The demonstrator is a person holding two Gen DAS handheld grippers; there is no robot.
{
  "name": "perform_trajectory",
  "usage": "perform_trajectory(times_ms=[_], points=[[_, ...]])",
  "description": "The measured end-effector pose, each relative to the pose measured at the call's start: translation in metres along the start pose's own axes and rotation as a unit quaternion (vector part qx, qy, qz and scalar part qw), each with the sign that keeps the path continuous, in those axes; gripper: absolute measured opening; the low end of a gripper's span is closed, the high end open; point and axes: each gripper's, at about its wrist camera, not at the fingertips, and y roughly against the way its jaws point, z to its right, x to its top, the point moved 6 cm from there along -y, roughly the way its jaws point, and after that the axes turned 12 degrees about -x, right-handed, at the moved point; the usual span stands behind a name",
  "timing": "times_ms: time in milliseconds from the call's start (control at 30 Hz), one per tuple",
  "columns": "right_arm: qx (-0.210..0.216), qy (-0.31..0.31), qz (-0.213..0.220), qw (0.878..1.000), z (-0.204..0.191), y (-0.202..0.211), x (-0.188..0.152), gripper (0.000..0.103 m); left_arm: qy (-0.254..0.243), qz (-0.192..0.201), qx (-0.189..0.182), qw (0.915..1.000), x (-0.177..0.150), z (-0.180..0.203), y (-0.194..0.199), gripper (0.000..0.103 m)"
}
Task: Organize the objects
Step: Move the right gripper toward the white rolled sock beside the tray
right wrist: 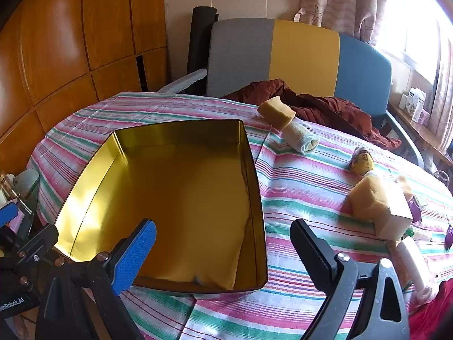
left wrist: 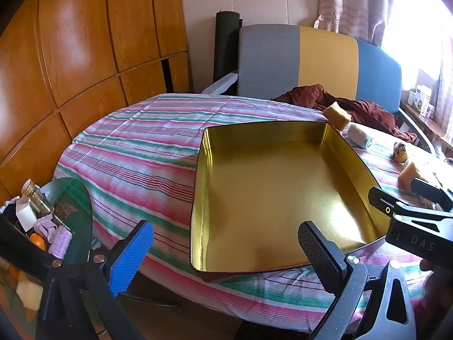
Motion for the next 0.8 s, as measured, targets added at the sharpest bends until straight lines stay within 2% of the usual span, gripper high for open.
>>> perform_trajectory(times_ms=[633,800], points=[[-0.007,-0.013,-0.005,1.0,0.017,-0.005,-0.003,0.097,-0.018,-0.013,-0.016,0.9996,0.0,0.014,-0.003,0.103],[-0.009,-0.018,-0.009,1.0,0.024,-0.011,-0.002,0.097,-0.004,-0.025,-0.047,0.9986,-0.001,0.016,-0.012,0.103]])
